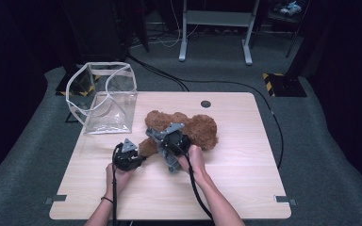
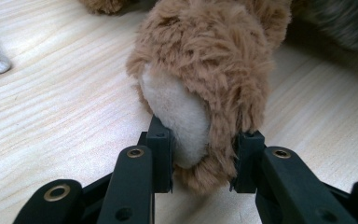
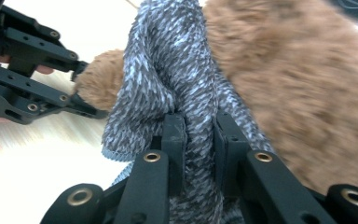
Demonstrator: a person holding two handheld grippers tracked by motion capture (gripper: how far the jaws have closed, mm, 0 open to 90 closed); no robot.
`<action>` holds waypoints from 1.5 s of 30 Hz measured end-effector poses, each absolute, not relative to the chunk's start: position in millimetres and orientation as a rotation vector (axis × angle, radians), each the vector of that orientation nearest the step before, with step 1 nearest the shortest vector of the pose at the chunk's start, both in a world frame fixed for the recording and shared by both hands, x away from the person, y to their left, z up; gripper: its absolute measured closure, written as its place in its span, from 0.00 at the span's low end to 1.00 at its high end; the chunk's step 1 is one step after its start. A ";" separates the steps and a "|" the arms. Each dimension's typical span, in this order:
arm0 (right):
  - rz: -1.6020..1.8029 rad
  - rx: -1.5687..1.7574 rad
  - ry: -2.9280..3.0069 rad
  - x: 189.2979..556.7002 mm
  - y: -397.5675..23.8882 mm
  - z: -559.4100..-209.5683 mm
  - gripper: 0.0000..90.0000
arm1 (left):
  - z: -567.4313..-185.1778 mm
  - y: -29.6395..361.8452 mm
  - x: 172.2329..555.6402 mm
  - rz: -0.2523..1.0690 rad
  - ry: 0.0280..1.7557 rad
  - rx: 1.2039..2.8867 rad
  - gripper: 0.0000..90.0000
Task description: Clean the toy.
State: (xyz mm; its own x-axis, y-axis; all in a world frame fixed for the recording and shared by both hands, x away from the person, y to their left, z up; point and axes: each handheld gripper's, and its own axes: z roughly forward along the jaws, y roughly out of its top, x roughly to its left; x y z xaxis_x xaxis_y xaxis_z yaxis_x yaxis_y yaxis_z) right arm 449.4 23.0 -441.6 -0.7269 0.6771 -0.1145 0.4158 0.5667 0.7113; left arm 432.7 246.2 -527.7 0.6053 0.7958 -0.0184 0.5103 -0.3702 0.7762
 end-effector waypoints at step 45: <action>0.932 1.111 2.107 426.7 -94.1 -419.1 0.86 | -527.8 242.5 438.5 0.459 1.013 2.056 0.74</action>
State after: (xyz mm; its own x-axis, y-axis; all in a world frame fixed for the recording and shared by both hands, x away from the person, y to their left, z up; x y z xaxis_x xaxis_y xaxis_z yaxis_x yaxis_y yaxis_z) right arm 426.7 -94.1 -419.1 -0.4882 0.8573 -0.1633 0.4557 0.4100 0.7900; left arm 438.5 242.5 -527.8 0.6166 0.7870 -0.0195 0.5038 -0.3755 0.7779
